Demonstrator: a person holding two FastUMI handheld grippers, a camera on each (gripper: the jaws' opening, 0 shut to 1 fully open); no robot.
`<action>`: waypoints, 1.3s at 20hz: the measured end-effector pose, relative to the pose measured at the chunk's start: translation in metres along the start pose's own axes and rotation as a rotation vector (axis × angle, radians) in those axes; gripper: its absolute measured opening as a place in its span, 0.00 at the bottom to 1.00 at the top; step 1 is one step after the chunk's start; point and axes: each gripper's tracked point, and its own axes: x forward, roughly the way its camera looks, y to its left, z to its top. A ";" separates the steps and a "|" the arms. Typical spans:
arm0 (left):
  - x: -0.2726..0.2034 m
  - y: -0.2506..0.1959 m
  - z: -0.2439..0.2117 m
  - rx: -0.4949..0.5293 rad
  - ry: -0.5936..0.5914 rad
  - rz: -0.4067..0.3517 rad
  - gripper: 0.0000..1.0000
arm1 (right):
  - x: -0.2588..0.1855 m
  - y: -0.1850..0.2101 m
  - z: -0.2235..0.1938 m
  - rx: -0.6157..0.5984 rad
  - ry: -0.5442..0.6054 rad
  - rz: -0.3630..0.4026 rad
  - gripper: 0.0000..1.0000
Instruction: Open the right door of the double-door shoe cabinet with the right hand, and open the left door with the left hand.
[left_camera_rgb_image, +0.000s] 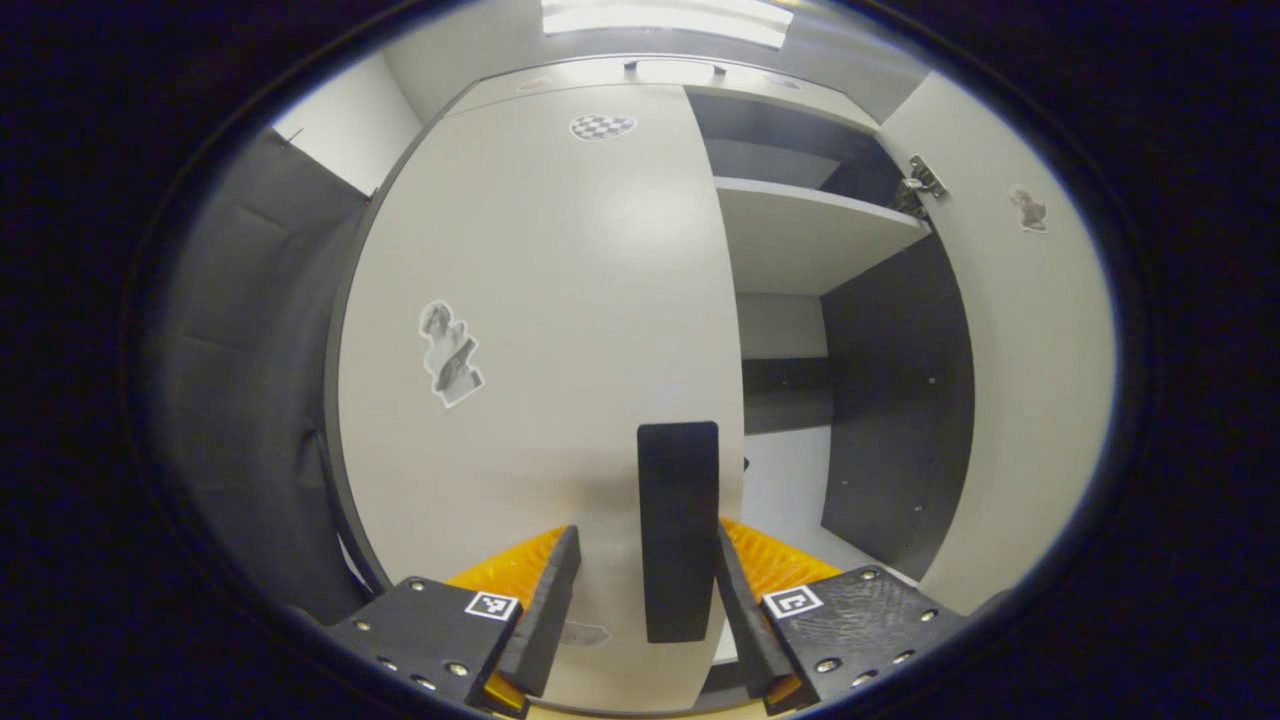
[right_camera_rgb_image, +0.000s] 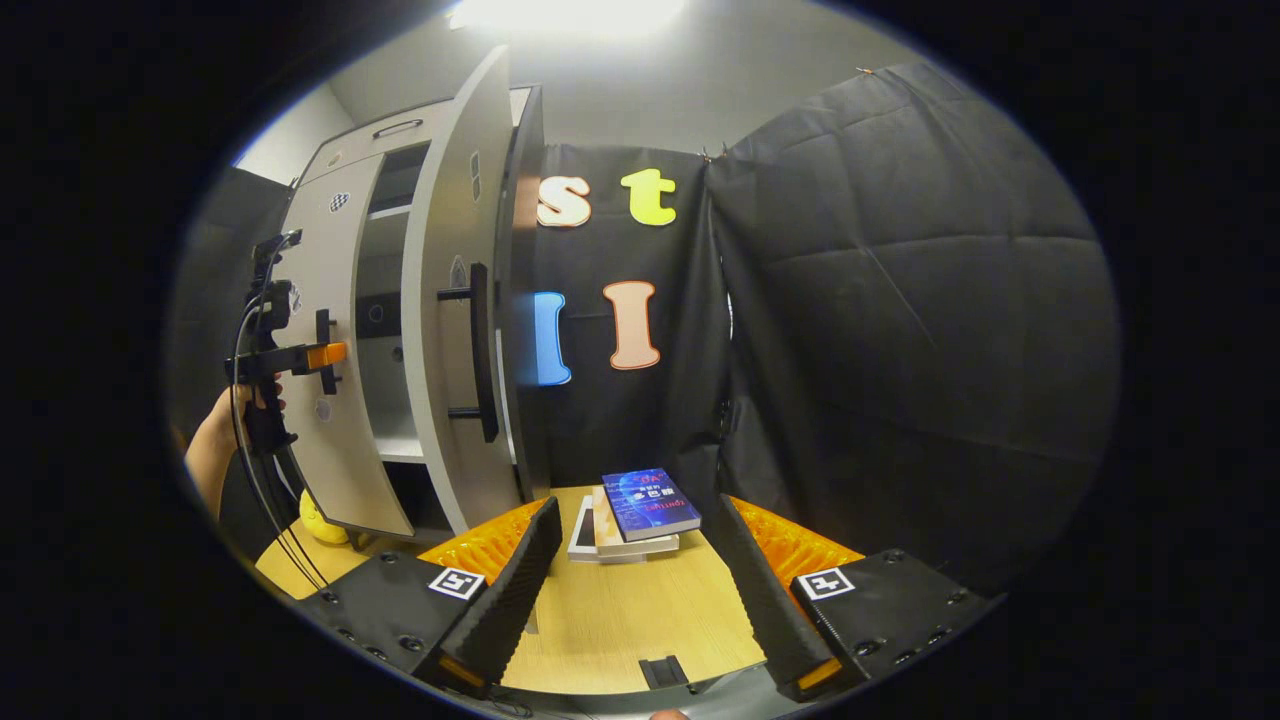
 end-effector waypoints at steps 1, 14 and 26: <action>-0.002 0.000 0.000 0.000 -0.003 0.000 0.73 | 0.000 0.000 -0.001 0.004 0.002 0.000 0.97; -0.006 -0.010 -0.005 -0.017 0.037 -0.021 0.16 | -0.002 -0.005 -0.003 0.016 -0.003 0.041 0.97; -0.010 -0.005 -0.001 -0.028 0.081 -0.119 0.14 | -0.001 0.032 0.000 0.007 -0.007 0.134 0.96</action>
